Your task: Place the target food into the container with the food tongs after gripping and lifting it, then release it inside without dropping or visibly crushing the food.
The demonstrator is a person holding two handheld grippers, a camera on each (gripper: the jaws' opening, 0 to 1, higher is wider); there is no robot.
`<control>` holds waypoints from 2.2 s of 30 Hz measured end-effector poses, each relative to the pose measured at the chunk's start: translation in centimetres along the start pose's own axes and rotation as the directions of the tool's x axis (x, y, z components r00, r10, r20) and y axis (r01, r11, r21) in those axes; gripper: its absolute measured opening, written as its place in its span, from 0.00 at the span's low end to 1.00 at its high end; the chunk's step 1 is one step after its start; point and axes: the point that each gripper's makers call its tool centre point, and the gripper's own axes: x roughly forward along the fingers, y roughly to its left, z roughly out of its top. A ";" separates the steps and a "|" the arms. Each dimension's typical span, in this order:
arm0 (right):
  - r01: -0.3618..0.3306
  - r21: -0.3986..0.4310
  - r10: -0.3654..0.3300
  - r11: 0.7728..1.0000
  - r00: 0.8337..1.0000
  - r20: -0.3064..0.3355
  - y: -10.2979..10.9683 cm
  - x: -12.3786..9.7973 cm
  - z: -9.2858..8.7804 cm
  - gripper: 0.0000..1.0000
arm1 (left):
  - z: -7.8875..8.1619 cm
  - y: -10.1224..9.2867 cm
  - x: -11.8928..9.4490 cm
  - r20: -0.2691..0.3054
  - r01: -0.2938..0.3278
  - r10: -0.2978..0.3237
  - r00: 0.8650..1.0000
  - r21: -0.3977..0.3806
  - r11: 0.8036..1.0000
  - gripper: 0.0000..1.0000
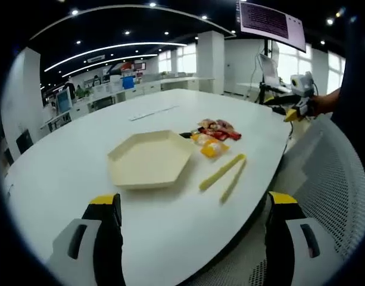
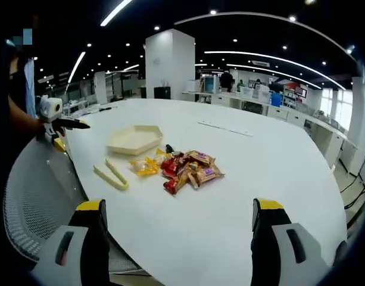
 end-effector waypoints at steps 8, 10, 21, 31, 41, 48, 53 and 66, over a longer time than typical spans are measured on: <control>0.001 0.008 -0.001 1.000 1.000 -0.008 0.0 -0.1 0.2 1.00 | 0.7 0.0 -0.4 0.003 0.006 -0.006 1.000 0.011 1.000 0.99; -0.003 0.003 0.003 1.000 1.000 -0.006 0.1 0.0 0.5 1.00 | 1.6 0.7 -0.6 0.010 -0.008 0.008 1.000 -0.014 1.000 0.99; -0.008 -0.006 0.008 1.000 1.000 -0.001 0.2 0.2 1.0 1.00 | 4.8 -1.0 0.3 0.091 -0.001 0.001 0.996 -0.007 1.000 0.99; -0.026 -0.018 0.026 1.000 1.000 -0.004 0.4 0.4 1.5 1.00 | 3.1 -1.0 0.9 0.030 0.007 -0.009 1.000 0.040 0.999 0.95; -0.045 -0.020 0.044 0.999 0.999 -0.024 0.8 0.7 1.4 1.00 | 3.2 -0.6 0.8 0.047 0.005 -0.006 0.999 0.005 1.000 0.99; -0.056 -0.040 0.055 0.998 0.998 -0.021 0.7 0.9 2.1 1.00 | 3.3 -0.7 0.8 0.046 0.011 -0.011 0.999 0.006 1.000 0.99; -0.077 -0.057 0.075 0.995 0.997 -0.029 0.9 1.2 2.3 1.00 | 3.3 -0.7 0.8 0.048 0.015 -0.015 0.999 -0.001 1.000 0.99; -0.109 -0.072 0.107 0.991 0.994 -0.030 1.8 1.7 2.7 1.00 | 3.1 -1.3 1.0 0.034 0.045 -0.045 0.998 0.005 0.999 0.99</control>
